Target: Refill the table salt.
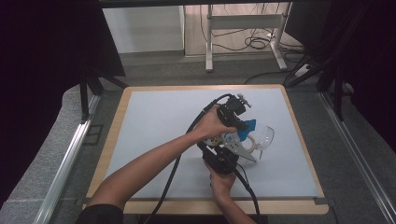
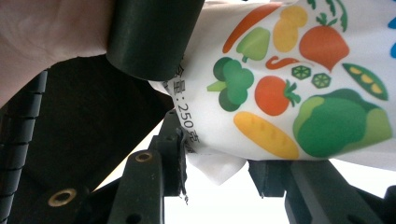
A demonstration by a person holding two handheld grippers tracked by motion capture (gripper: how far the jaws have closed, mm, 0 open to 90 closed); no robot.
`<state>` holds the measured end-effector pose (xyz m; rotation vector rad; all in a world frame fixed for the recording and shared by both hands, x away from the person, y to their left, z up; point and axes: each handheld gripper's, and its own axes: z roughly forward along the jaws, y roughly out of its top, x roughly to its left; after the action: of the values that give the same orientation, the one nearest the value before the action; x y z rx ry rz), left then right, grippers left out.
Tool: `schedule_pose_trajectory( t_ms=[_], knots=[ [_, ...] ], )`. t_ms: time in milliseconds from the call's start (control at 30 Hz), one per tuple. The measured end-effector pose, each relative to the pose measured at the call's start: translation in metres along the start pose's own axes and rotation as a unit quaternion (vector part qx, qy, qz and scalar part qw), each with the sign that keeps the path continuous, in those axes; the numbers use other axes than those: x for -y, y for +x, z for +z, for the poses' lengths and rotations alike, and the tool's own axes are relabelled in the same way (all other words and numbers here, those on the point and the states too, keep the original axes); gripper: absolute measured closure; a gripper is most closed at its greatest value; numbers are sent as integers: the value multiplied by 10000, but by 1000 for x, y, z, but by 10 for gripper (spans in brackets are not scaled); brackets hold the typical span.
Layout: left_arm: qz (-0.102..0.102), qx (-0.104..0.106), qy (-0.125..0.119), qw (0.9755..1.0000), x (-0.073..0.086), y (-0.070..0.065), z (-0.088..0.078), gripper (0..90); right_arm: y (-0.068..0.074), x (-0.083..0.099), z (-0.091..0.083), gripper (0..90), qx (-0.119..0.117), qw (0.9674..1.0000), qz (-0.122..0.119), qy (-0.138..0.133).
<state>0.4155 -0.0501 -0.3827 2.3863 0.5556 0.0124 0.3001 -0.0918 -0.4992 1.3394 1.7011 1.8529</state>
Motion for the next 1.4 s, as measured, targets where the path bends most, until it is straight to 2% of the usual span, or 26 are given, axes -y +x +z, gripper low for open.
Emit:
schedule_pose_trajectory(
  t_ms=[1400],
  knots=[
    [-16, 13, -9, 10000, -3, -1, 3, 894, -2, 0, 0, 617, 24, 9999, 68, -77]
  ],
)
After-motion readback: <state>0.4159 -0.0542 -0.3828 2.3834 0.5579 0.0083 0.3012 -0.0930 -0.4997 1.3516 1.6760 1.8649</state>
